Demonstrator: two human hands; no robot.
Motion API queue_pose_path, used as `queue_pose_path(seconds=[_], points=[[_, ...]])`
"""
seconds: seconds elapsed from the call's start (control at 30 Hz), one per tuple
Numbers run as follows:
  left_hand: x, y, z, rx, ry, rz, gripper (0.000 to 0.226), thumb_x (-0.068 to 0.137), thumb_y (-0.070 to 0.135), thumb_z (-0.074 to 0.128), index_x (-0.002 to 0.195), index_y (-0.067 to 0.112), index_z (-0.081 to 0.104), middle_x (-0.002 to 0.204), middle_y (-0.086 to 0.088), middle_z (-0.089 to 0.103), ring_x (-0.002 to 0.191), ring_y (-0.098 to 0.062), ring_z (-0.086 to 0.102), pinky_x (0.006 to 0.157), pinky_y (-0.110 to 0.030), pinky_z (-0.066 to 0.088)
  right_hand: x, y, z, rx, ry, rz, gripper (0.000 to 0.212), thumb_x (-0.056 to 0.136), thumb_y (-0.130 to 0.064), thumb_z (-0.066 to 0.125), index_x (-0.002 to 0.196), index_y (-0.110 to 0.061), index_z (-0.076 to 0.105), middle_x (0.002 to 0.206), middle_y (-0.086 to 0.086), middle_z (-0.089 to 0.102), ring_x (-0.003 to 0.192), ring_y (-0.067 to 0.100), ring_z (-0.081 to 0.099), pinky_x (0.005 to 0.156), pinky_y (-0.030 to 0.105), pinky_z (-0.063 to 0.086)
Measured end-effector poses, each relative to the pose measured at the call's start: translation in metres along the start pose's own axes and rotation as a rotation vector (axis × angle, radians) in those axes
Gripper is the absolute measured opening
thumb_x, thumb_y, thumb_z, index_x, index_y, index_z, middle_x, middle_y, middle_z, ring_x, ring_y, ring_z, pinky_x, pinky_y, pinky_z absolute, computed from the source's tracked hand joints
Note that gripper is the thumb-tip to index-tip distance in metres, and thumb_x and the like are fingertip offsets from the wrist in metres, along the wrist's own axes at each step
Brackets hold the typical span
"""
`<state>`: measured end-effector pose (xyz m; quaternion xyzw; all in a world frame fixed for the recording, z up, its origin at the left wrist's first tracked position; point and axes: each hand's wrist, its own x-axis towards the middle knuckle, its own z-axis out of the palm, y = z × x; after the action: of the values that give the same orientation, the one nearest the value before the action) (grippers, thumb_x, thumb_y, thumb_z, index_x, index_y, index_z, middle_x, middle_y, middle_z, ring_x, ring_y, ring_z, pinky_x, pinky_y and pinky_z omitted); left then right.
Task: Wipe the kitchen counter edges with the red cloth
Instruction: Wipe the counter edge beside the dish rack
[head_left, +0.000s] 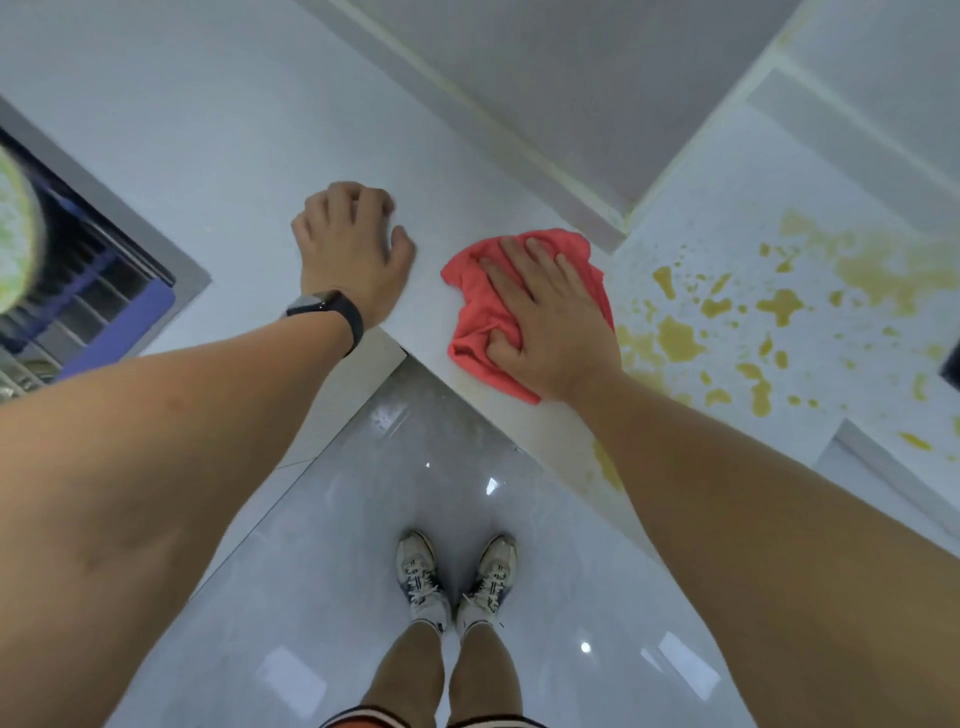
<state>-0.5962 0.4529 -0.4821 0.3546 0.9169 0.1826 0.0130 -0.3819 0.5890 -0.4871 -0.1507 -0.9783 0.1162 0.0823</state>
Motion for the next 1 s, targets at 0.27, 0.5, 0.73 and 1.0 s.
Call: queue_pose_path(seconds=[0.27,0.5,0.73,1.0], points=[[0.002,-0.004,0.000,0.001,0.014,-0.036,0.028,0.092,0.035,0.050,0.116,0.025,0.061,0.120,-0.001,0.055,0.115,-0.030,0.046,0.096,-0.042,0.034,0.050,0.020,-0.003,-0.009,-0.075,-0.020,0.079,0.089,-0.057,0.043,0.158,-0.020,0.040,0.167,0.006,0.031,0.156,0.030,0.024,0.126,0.051,0.019],[0.002,-0.006,0.001,-0.007,0.006,-0.012,0.026,0.092,0.034,0.050,0.114,0.026,0.061,0.119,0.001,0.055,0.112,-0.028,0.046,0.096,-0.043,0.034,0.100,0.031,-0.001,-0.020,-0.182,-0.171,0.078,0.091,-0.056,0.041,0.162,-0.024,0.032,0.170,0.004,0.026,0.158,0.026,0.020,0.127,0.042,0.019],[0.002,-0.010,0.007,0.013,0.026,-0.005,0.027,0.092,0.039,0.049,0.113,0.026,0.061,0.118,0.001,0.054,0.113,-0.027,0.046,0.096,-0.041,0.034,0.140,0.017,0.005,-0.019,-0.220,-0.190,0.077,0.093,-0.056,0.033,0.163,-0.026,0.025,0.171,-0.001,0.021,0.158,0.024,0.017,0.127,0.041,0.019],[0.002,-0.007,0.002,0.005,0.005,-0.027,0.031,0.089,0.041,0.049,0.114,0.028,0.061,0.118,0.001,0.055,0.114,-0.027,0.048,0.096,-0.041,0.036,0.088,0.009,0.001,0.001,-0.033,-0.035,0.066,0.093,-0.042,0.048,0.155,-0.019,0.046,0.162,0.003,0.042,0.151,0.027,0.035,0.123,0.038,0.028]])
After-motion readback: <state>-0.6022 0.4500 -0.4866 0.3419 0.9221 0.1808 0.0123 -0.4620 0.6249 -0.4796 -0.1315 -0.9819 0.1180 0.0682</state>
